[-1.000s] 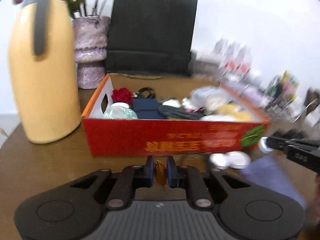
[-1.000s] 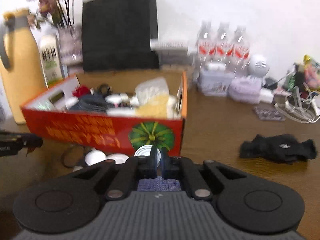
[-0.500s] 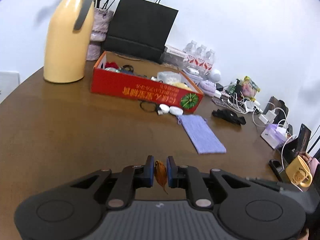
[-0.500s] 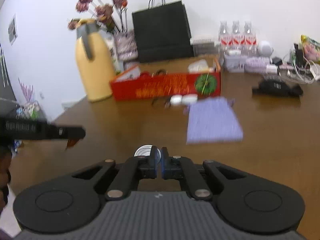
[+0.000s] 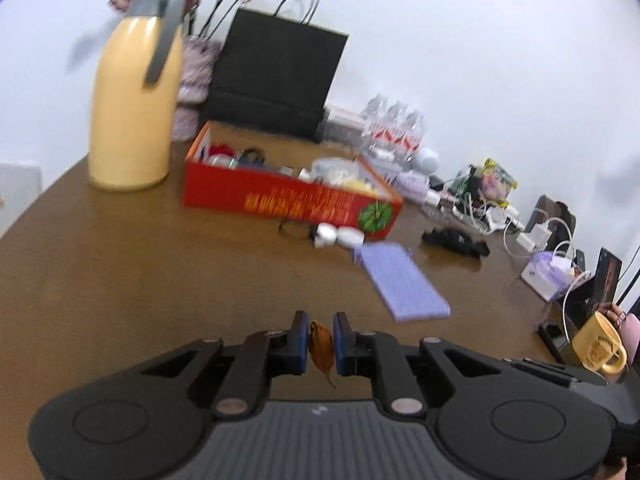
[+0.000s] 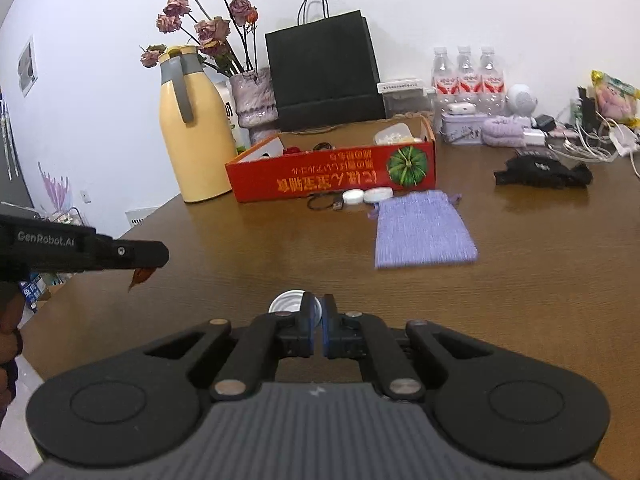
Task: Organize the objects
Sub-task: 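Grasp the small orange item with the left tool while the right tool grasps a white cap, then carry both items into the cardboard box and open both tools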
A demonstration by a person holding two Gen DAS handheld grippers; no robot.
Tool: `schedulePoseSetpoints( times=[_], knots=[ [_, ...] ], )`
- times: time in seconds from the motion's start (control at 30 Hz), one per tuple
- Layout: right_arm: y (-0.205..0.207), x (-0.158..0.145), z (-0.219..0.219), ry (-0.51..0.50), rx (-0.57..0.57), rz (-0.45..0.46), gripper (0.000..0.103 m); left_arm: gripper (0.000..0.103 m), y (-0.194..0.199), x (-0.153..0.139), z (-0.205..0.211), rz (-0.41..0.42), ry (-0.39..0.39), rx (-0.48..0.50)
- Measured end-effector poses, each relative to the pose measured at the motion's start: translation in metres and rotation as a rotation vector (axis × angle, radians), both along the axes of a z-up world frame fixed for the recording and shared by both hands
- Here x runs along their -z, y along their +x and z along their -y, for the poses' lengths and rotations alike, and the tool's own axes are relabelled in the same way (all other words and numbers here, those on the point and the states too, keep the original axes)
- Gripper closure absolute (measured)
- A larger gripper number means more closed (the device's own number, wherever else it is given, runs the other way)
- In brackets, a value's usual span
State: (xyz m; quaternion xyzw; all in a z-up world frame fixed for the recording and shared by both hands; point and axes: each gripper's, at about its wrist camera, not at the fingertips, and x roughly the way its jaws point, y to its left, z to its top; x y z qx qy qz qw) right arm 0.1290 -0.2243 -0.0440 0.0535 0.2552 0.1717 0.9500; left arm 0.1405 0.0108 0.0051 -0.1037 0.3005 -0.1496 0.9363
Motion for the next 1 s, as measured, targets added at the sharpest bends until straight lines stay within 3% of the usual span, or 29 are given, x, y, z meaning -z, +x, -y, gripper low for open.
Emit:
schedulePoseSetpoints(
  times=[0.1,0.23,0.3,0.43,0.57,0.63,0.7,0.77,0.83,0.9,1.0],
  knots=[
    [0.038,-0.023,0.004,-0.028,-0.027,0.066,0.099,0.091,0.049,-0.021,-0.001,0.075,0.023,0.014],
    [0.125,-0.054,0.005,-0.084,-0.043,0.124,0.099,0.091,0.141,-0.046,0.001,0.112,0.023,0.044],
    [0.182,-0.064,0.002,-0.084,-0.056,0.103,0.099,0.091,0.193,-0.049,0.007,0.090,0.019,0.051],
    [0.284,-0.065,-0.013,-0.096,-0.015,0.046,0.099,0.091,0.293,-0.030,0.024,-0.067,0.001,0.077],
    [0.360,-0.052,-0.039,-0.128,-0.002,-0.005,0.098,0.091,0.357,-0.005,0.045,-0.114,0.045,0.080],
    [0.390,-0.039,-0.047,-0.122,-0.003,-0.050,0.098,0.085,0.371,0.011,0.050,-0.121,0.075,0.083],
    [0.410,-0.024,-0.051,-0.133,0.027,-0.086,0.094,0.072,0.383,0.023,0.052,-0.149,0.117,0.076],
    [0.416,-0.012,-0.048,-0.133,0.045,-0.093,0.087,0.059,0.385,0.029,0.045,-0.148,0.105,0.071],
    [0.418,-0.013,-0.040,-0.078,0.035,-0.090,0.083,0.052,0.386,0.032,0.036,-0.147,0.081,0.044],
    [0.420,-0.013,-0.039,-0.095,0.049,-0.081,0.077,0.052,0.387,0.030,0.029,-0.150,0.073,0.030],
    [0.421,-0.014,-0.037,-0.089,0.040,-0.096,0.076,0.047,0.385,0.020,0.027,-0.145,0.084,0.008]
  ],
)
